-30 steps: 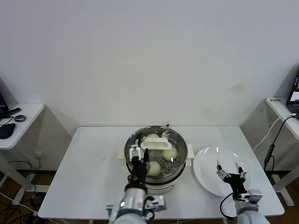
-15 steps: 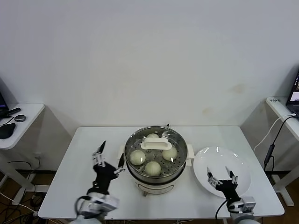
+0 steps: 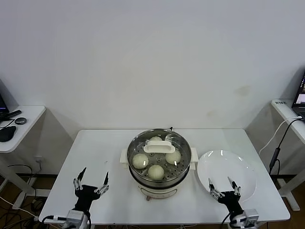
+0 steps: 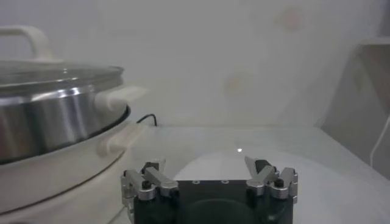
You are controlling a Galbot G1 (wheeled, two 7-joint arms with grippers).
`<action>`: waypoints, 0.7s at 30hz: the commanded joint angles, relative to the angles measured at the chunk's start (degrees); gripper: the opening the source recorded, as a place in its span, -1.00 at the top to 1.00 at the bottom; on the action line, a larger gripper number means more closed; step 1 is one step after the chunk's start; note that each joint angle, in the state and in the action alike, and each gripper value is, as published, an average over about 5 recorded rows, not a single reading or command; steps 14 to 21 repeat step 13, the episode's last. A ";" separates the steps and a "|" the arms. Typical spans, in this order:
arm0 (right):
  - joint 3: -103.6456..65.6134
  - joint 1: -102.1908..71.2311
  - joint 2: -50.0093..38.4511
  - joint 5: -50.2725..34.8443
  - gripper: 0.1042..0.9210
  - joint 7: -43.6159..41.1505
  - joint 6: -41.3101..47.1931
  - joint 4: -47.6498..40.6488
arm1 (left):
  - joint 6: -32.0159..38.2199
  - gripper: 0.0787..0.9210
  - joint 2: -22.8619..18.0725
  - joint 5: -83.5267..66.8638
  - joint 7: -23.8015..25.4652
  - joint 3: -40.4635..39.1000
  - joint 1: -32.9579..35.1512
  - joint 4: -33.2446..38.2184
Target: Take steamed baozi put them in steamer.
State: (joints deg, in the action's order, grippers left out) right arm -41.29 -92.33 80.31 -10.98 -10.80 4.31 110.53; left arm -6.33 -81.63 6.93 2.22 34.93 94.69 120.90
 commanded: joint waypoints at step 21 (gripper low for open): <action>-0.32 -5.24 1.69 5.74 -0.76 0.45 3.48 5.02 | -3.71 -0.77 -2.31 -7.26 -1.90 -0.94 6.41 1.55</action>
